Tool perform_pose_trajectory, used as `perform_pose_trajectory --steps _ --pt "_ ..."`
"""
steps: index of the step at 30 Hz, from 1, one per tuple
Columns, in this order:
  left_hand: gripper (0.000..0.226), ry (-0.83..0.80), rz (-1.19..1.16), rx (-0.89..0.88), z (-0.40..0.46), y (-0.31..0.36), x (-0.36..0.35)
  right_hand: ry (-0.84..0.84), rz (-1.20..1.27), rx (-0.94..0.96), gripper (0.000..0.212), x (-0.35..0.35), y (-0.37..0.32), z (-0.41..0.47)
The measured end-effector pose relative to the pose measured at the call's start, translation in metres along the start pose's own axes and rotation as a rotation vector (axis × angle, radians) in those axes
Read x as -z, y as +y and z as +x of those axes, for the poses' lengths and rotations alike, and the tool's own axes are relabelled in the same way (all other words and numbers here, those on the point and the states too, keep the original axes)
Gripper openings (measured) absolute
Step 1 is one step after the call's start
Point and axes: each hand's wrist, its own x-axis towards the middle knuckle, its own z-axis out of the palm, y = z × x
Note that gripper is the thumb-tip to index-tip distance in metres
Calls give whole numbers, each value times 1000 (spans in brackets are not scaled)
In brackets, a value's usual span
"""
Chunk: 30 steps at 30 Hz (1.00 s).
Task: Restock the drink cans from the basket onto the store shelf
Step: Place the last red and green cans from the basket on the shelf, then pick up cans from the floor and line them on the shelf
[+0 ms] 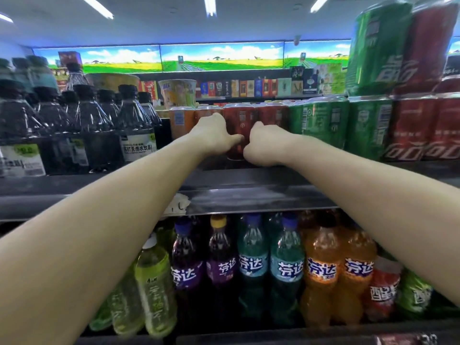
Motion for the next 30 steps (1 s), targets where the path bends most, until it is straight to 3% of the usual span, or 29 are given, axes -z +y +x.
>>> perform_pose_trajectory --steps 6,10,21,24,27,30 --pt "47 -52 116 25 16 5 -3 45 93 -45 64 -5 7 19" --pt "30 -57 67 62 23 3 -9 19 150 -62 70 -5 8 24" --pt "29 -57 111 49 6 11 12 57 79 -5 64 3 0 8" --pt "28 42 93 -6 -22 10 37 162 100 111 55 18 -12 -18" --pt "39 244 23 -91 -70 2 50 311 227 234 47 24 -23 -55" --pt "28 479 -77 -230 -134 -13 44 429 397 370 39 3 -27 -95"
